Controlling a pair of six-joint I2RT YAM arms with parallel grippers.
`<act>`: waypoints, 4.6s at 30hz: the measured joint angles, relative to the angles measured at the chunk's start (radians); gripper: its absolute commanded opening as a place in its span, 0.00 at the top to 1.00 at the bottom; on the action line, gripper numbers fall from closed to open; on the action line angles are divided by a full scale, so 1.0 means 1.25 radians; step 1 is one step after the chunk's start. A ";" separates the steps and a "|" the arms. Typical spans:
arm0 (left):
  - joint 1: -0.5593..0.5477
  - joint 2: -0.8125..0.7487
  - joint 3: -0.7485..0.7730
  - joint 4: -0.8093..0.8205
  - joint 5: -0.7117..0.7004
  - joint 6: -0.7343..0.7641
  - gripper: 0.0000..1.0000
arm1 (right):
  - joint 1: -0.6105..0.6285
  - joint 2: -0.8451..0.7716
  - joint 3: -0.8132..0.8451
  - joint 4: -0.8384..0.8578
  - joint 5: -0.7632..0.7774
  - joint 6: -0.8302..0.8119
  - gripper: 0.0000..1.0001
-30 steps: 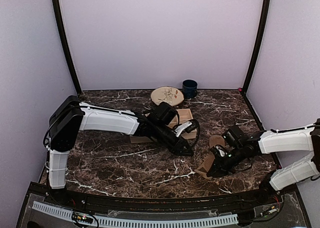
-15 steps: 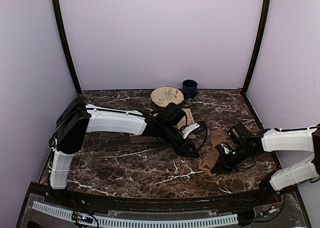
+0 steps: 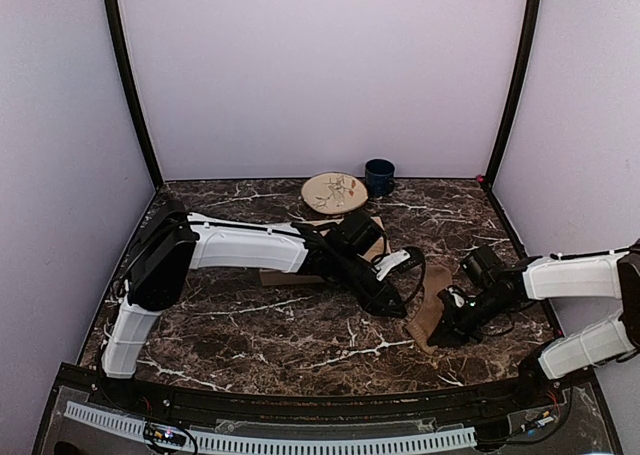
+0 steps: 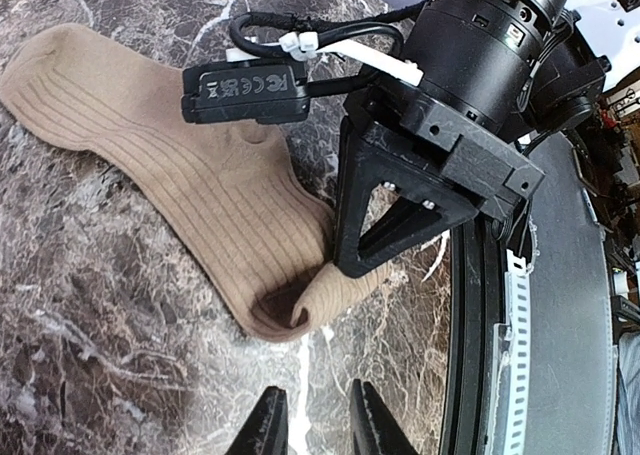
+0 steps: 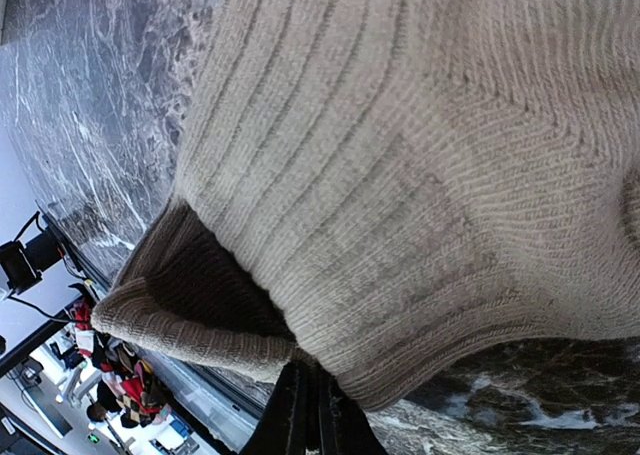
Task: Roll the socks
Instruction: Roll the sock at the center of the board.
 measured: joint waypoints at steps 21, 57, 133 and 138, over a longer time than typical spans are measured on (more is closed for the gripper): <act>-0.033 0.069 0.076 -0.006 -0.002 0.001 0.73 | -0.003 0.070 0.074 -0.049 0.016 -0.098 0.94; -0.052 0.180 0.192 -0.068 -0.082 -0.042 0.67 | -0.003 0.076 0.077 -0.055 0.013 -0.136 0.90; -0.068 0.277 0.414 -0.331 -0.144 -0.092 0.91 | 0.476 -0.250 0.253 -0.387 0.823 0.156 0.60; -0.067 0.285 0.430 -0.344 -0.139 -0.092 0.92 | 0.498 -0.263 0.269 -0.401 0.873 0.176 0.58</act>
